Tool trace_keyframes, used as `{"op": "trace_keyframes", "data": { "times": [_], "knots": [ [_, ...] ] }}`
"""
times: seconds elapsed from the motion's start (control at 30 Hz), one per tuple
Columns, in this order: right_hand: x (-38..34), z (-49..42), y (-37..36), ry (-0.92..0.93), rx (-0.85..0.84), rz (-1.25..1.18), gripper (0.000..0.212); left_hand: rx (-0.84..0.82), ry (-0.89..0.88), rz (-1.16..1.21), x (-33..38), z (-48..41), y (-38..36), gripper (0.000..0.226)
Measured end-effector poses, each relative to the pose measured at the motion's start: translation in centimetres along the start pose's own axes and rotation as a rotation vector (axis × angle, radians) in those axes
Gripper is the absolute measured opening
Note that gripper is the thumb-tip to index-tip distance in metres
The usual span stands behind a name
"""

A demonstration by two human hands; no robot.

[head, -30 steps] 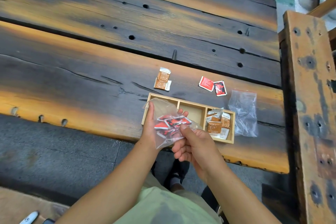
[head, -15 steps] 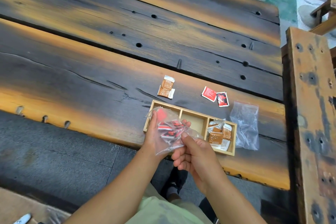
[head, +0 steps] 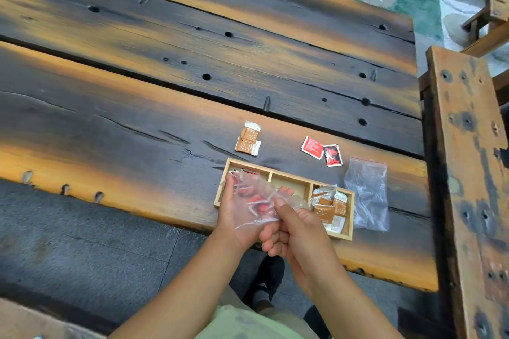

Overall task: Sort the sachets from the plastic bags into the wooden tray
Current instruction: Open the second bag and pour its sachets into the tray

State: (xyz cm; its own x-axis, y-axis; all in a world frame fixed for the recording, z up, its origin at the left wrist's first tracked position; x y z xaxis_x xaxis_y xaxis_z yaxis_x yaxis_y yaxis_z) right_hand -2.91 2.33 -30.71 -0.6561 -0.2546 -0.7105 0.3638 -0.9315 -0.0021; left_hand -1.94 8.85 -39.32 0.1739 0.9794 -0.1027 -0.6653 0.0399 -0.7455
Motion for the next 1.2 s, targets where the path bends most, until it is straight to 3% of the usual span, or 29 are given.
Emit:
{"op": "trace_keyframes", "data": {
  "times": [0.13, 0.27, 0.33, 0.4, 0.5, 0.73, 0.87, 0.97, 1.13, 1.2],
  "knots": [
    [-0.2, -0.1, 0.3, 0.019, 0.021, 0.008, 0.035, -0.008, 0.02, 0.081, -0.6, -0.2, 0.8, 0.101],
    [-0.4, 0.3, 0.5, 0.039, 0.029, 0.012, 0.039, 0.026, -0.086, 0.074, 0.8, 0.1, -0.9, 0.07],
    [-0.2, 0.3, 0.6, 0.039, 0.035, 0.02, 0.039, 0.164, -0.108, 0.047, 0.9, 0.4, 0.0, 0.055],
    [0.0, 0.2, 0.7, 0.029, 0.044, 0.026, 0.037, 0.207, -0.096, 0.098, 0.5, 0.6, 1.1, 0.061],
    [-0.4, 0.1, 0.6, 0.052, 0.052, 0.007, 0.039, 0.101, -0.03, 0.153, -0.6, 0.9, -0.2, 0.084],
    [-2.2, 0.9, 0.7, 0.147, 0.073, 0.002, 0.044, 0.056, -0.002, 0.151, -0.9, 1.7, -1.3, 0.092],
    [-2.5, 1.4, 0.6, 0.179, 0.064, 0.011, 0.052, 0.034, -0.018, 0.091, -0.2, 1.3, -1.8, 0.093],
    [-2.5, 1.7, 1.0, 0.172, 0.073, -0.026, 0.046, -0.002, -0.027, 0.048, 0.0, 1.3, -2.9, 0.08],
    [-0.7, 0.8, 2.9, 0.065, 0.119, -0.033, 0.033, -0.018, 0.03, -0.066, 0.1, 0.8, -4.0, 0.087],
    [0.7, 0.2, 3.7, 0.016, 0.13, -0.044, 0.03, -0.049, -0.011, -0.107, 1.1, 0.1, -4.8, 0.076]
  ]
}}
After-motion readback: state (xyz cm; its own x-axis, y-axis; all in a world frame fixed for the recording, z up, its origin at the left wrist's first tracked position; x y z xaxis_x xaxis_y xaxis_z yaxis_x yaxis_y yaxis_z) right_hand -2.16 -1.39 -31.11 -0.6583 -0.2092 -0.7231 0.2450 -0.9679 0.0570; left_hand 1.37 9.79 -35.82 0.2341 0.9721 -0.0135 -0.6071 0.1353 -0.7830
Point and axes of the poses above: each hand's wrist, its own z-axis away from the middle knuckle, its own y-axis out of the back of the hand, x = y × z, the point moved 10 cm from there along -z, towards the middle knuckle, and after that the axes turned 14 degrees about z, right-handed, at the moved point
